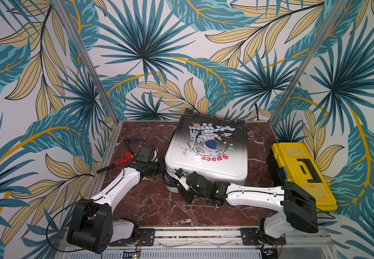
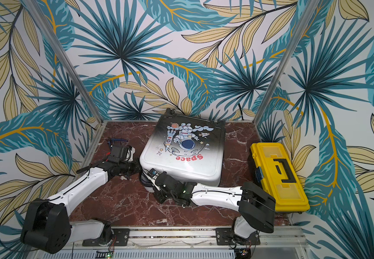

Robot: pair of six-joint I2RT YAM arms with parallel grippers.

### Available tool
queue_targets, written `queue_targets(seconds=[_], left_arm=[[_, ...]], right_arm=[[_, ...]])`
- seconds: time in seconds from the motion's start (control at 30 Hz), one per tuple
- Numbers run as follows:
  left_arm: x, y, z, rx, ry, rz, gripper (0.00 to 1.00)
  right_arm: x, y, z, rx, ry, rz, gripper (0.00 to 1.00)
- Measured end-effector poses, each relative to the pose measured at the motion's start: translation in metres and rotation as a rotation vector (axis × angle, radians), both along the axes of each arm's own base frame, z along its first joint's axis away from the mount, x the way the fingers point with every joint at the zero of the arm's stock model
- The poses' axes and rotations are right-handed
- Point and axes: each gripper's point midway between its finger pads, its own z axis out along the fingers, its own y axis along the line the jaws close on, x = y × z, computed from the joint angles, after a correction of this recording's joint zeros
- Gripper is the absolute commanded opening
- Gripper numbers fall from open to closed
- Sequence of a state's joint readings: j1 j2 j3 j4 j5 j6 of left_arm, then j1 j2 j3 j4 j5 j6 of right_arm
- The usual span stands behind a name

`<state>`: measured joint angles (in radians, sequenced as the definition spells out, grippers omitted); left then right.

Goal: Close the suitcase zippers
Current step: Zip the zipper on the suitcase.

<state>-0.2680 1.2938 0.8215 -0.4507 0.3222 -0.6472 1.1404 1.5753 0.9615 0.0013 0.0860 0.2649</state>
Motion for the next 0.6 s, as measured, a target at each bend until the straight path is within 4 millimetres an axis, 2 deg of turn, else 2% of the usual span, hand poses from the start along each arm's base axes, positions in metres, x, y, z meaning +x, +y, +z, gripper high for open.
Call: queue_targets(seconds=[0.27,0.47,0.6], left_arm=[[0.001,0.0,0.001,-0.004,-0.008,0.007,0.0],[0.0,-0.001,0.001,-0.014,-0.001,0.007,0.0],[0.0,-0.002,0.001,-0.017,-0.003,0.01,0.0]], right_arm=[[0.002,0.014,0.0,0.024,0.03,-0.088,0.0],[0.003,0.031,-0.005,-0.062,-0.064,-0.06,0.0],[0.006,0.035,-0.005,-0.04,-0.065,-0.091,0.0]])
